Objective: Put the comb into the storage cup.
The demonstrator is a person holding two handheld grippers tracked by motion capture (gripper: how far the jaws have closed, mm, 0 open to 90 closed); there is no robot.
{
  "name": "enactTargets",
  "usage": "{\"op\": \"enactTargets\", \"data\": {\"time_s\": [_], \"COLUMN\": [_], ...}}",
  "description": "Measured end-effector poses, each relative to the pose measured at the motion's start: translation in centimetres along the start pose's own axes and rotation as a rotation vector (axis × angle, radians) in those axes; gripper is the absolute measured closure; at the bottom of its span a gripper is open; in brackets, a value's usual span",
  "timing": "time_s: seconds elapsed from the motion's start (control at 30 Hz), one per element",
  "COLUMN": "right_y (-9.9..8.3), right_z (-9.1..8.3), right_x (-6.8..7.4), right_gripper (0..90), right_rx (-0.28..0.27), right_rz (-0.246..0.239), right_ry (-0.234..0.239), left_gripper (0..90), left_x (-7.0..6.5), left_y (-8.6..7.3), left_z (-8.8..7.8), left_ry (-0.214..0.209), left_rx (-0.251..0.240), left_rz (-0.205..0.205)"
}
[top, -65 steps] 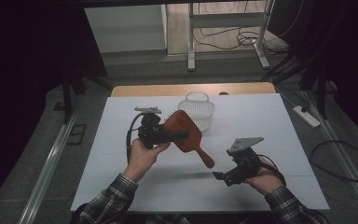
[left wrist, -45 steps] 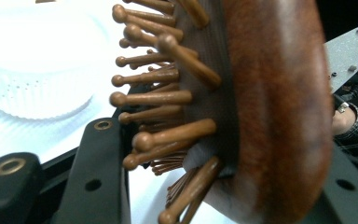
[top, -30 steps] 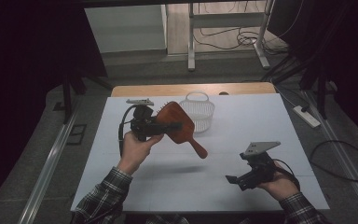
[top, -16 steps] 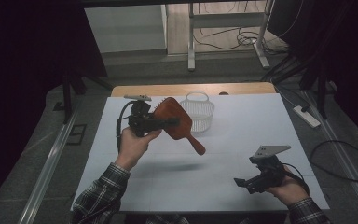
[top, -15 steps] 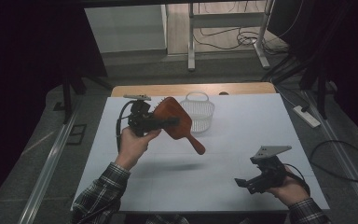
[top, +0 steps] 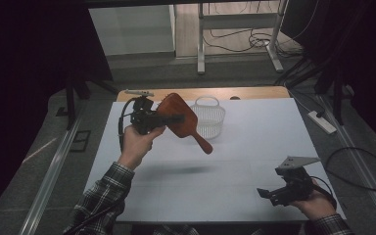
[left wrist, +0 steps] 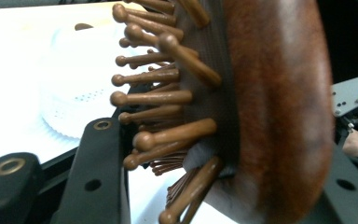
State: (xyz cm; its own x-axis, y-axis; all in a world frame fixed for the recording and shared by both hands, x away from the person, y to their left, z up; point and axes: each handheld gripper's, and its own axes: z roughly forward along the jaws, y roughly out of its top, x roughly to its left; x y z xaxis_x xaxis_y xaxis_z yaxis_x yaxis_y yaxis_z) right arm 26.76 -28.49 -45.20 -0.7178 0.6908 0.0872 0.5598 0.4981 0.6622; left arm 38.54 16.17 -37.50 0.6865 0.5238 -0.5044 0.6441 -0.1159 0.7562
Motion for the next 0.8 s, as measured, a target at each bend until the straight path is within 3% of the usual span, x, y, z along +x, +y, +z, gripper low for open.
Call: {"op": "enactTargets", "data": {"time_s": [0.47, 0.8], "right_y": [-1.3, -1.5], "right_z": [-1.8, -2.3], "right_x": [-0.5, -0.4], "right_gripper": [0.0, 0.0], "right_rx": [-0.013, -0.015], "right_rz": [0.057, 0.060], "right_ry": [-0.046, -0.065], "left_gripper": [53.2, 53.2], "left_x": [1.2, 2.3], "left_y": [2.0, 2.9], "left_z": [-0.4, -0.6], "left_ry": [0.029, 0.054], "left_rx": [-0.027, -0.052], "left_rz": [-0.024, -0.053]}}
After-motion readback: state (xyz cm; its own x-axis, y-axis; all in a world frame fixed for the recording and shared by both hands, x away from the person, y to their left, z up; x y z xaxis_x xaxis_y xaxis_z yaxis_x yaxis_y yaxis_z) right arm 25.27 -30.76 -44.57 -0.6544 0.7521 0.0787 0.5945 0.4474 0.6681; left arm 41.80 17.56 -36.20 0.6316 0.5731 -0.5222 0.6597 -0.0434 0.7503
